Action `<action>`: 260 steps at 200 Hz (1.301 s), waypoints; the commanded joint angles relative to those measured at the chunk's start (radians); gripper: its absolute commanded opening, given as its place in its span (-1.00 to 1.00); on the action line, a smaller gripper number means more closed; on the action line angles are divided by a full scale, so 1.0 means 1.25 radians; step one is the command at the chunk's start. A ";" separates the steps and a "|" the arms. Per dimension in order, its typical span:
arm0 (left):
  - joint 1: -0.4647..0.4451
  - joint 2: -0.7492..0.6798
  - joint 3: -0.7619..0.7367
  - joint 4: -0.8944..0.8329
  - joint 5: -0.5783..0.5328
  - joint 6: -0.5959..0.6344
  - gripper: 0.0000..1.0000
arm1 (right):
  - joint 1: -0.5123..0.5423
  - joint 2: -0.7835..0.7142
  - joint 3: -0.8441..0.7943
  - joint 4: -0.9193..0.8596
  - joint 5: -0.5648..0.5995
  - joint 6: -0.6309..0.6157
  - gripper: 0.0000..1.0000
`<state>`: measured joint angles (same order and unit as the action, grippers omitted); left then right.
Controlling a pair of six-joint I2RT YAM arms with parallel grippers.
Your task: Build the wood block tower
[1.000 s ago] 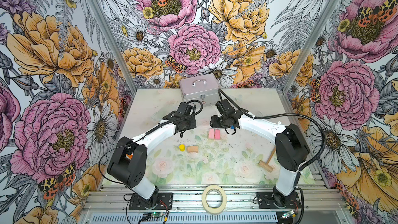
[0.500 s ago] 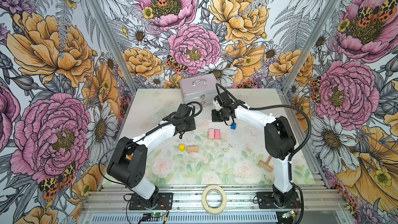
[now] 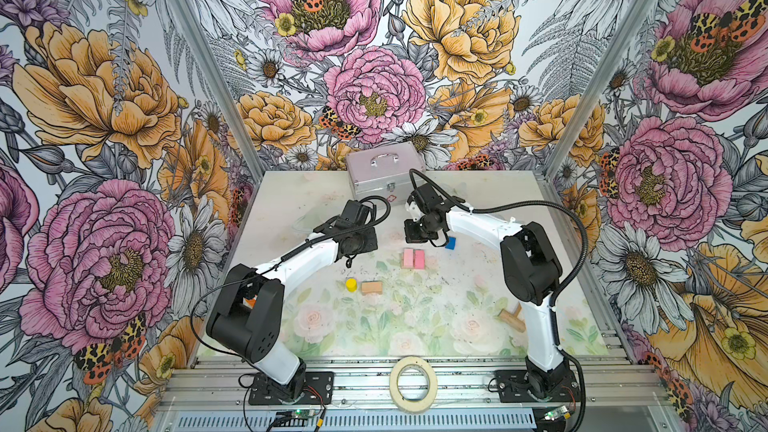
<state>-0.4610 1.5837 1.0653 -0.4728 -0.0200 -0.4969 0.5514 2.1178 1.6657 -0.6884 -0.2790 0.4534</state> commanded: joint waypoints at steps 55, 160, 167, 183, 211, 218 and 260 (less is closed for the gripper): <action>0.003 -0.009 -0.004 0.016 0.012 0.002 -0.61 | 0.006 0.037 0.020 0.001 0.002 -0.007 -1.00; 0.002 -0.004 -0.002 0.016 0.015 0.002 -0.61 | 0.008 0.050 0.025 0.000 -0.011 -0.006 -1.00; 0.003 -0.005 -0.002 0.016 0.016 0.002 -0.61 | 0.008 0.050 0.024 0.001 -0.011 -0.005 -1.00; 0.002 -0.004 -0.002 0.015 0.015 0.002 -0.61 | 0.009 0.051 0.025 0.001 -0.011 -0.004 -1.00; 0.002 -0.004 -0.004 0.016 0.016 0.003 -0.61 | 0.011 0.053 0.027 0.001 -0.013 -0.004 -1.00; 0.002 -0.004 -0.004 0.015 0.016 0.002 -0.61 | 0.011 0.053 0.026 0.001 -0.015 -0.004 -1.00; 0.002 -0.004 -0.002 0.016 0.016 0.003 -0.62 | 0.013 0.052 0.026 0.001 -0.016 -0.003 -1.00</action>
<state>-0.4614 1.5837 1.0653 -0.4728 -0.0162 -0.4973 0.5587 2.1727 1.6726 -0.6918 -0.2863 0.4534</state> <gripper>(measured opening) 0.194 0.046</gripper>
